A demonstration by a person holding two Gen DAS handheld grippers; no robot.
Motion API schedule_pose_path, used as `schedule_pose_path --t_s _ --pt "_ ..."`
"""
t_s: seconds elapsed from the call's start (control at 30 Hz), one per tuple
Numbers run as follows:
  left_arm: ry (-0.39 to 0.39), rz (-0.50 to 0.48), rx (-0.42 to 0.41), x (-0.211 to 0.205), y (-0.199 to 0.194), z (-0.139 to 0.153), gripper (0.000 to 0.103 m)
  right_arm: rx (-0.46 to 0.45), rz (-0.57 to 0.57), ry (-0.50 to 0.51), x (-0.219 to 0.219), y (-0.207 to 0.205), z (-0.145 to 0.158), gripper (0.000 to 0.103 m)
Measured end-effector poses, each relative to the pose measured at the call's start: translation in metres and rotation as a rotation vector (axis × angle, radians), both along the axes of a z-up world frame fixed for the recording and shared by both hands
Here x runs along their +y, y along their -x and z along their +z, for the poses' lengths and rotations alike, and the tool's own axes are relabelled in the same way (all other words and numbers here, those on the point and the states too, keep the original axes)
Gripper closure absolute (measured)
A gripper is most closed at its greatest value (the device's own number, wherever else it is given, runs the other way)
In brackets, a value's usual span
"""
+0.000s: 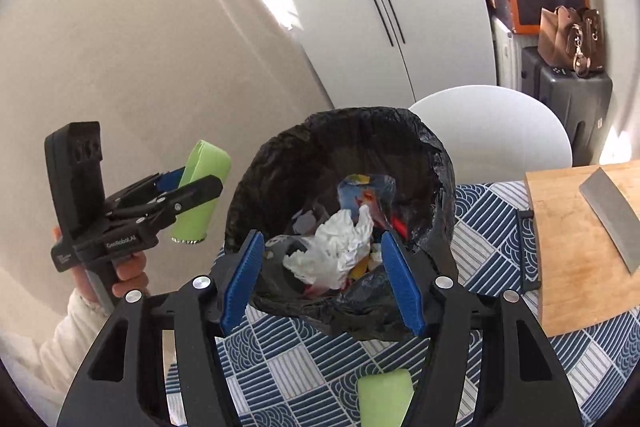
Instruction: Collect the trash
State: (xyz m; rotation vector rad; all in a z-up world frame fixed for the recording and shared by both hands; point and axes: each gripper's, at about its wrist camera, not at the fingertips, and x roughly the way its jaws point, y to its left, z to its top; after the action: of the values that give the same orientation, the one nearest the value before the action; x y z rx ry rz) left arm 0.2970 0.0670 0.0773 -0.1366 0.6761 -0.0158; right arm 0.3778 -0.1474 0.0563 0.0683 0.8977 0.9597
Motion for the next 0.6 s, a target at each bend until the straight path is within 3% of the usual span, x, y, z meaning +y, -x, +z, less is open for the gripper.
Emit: schedule_pose_path --t_s 0.33,0.6 --pt "0.004 -0.100 0.042 -0.026 -0.038 -0.022 0.034 0.025 -0.113 0.053 -0.056 0.020 -0.036 0.029" --pt "-0.007 -0.151 0.109 -0.038 -0.055 -0.041 0.034 0.107 -0.131 0.219 -0.071 0.052 -0.103 0.029"
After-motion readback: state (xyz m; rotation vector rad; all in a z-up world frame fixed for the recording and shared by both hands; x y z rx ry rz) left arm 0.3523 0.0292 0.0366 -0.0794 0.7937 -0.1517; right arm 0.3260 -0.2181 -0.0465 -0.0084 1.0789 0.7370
